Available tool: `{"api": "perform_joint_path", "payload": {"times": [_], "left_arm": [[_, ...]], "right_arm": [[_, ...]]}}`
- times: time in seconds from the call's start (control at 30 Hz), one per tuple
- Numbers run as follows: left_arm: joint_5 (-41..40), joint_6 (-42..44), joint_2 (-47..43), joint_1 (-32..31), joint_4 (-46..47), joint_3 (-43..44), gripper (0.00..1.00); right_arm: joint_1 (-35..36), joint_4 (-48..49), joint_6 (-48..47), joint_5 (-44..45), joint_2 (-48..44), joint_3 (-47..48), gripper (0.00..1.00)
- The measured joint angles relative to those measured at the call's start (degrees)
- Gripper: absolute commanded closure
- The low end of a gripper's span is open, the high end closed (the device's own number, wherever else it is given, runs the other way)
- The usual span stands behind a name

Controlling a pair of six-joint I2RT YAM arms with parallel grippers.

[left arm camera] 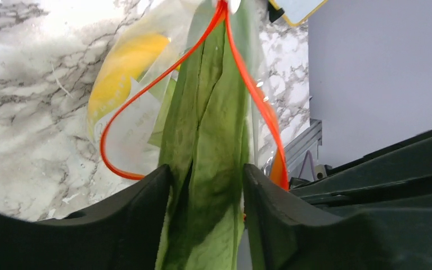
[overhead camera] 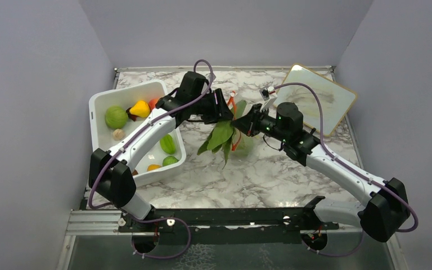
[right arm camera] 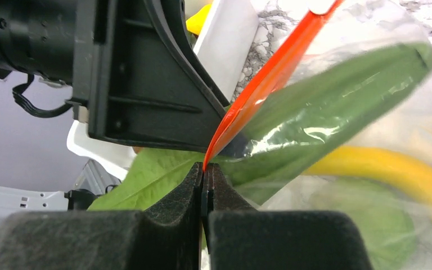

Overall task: Place the food in the zip-top bag and seal the zipper
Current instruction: Place the fake vegetable in the zipper food storage bag.

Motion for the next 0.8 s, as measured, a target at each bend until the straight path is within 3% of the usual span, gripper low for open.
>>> {"api": "perform_joint_path", "payload": {"times": [0.13, 0.37, 0.63, 0.8], "left_arm": [[0.48, 0.39, -0.2, 0.22, 0.46, 0.7, 0.31], [1.27, 3.52, -2.45, 0.76, 0.04, -2.49, 0.22], [1.38, 12.44, -6.25, 0.61, -7.34, -2.36, 0.21], [-0.55, 16.79, -9.11, 0.59, -12.28, -2.23, 0.29]], "right_arm": [[0.0, -0.17, -0.09, 0.15, 0.15, 0.02, 0.99], [0.26, -3.76, -0.39, 3.54, 0.13, 0.87, 0.99], [0.46, -5.05, -0.26, 5.53, 0.04, 0.87, 0.99], [0.46, -5.66, -0.22, 6.47, 0.04, 1.36, 0.99]]}}
